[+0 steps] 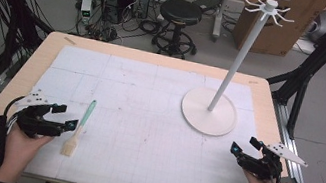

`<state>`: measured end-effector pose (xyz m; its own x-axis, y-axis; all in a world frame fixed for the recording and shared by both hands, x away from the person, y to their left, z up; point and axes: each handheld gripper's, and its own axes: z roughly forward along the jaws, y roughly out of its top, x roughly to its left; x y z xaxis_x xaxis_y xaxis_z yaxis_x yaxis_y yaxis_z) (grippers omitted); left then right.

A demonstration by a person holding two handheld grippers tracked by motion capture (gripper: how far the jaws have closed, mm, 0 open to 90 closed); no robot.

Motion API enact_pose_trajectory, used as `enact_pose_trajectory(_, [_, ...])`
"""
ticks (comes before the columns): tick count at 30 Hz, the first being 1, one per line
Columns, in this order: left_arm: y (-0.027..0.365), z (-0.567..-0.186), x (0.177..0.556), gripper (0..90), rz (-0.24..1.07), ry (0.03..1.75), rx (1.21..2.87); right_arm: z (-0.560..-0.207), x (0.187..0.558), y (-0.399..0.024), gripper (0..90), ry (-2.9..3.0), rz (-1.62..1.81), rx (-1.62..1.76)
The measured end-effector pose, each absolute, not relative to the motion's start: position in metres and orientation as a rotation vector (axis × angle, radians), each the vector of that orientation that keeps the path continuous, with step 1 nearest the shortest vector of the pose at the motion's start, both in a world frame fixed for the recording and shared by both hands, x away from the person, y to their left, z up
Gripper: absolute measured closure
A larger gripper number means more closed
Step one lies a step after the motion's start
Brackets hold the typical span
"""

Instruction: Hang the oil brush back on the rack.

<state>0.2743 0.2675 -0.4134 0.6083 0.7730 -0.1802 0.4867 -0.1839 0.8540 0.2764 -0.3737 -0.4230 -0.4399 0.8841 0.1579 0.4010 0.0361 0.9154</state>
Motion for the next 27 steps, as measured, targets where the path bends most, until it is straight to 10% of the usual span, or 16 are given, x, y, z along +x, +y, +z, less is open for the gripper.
enact_pose_trajectory(27, [0.23,-0.427,0.28,57.8,0.393,1.277,2.059,-0.423,0.276,-0.376,16.5,1.861,1.397,1.298])
